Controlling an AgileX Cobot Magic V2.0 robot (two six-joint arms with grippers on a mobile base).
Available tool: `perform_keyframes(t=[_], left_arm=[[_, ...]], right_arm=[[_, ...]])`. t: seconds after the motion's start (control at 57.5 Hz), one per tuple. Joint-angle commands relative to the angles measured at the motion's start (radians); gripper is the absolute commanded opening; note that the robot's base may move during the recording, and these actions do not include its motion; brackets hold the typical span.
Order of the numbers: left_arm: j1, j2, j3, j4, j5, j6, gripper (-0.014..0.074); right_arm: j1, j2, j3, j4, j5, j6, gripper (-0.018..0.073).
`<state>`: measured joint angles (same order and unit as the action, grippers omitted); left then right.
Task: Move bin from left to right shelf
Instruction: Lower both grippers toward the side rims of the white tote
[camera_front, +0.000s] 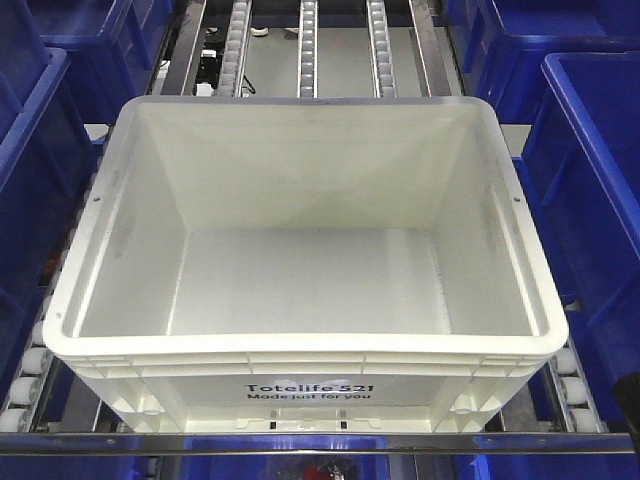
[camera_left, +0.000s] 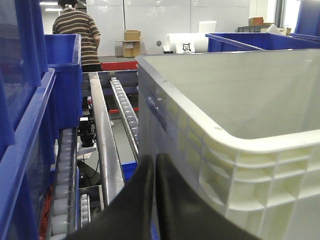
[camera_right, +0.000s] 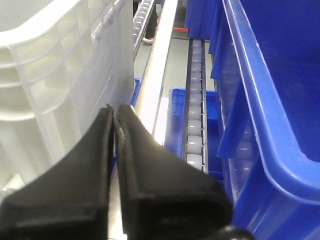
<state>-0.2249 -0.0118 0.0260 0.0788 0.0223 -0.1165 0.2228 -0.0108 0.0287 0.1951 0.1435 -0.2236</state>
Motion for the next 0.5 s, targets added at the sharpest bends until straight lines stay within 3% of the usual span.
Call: perform_keyframes(t=[0.0,0.487], left_arm=[[-0.005,-0.016,0.014,-0.007,-0.074,-0.008,-0.0006],[-0.005,-0.016,0.014,-0.007,-0.074,-0.008,-0.0006]], right_arm=[[-0.004,-0.010,0.019,-0.001,-0.074,0.000,-0.0008],[-0.004,-0.010,0.019,-0.001,-0.074,0.000,-0.0008]])
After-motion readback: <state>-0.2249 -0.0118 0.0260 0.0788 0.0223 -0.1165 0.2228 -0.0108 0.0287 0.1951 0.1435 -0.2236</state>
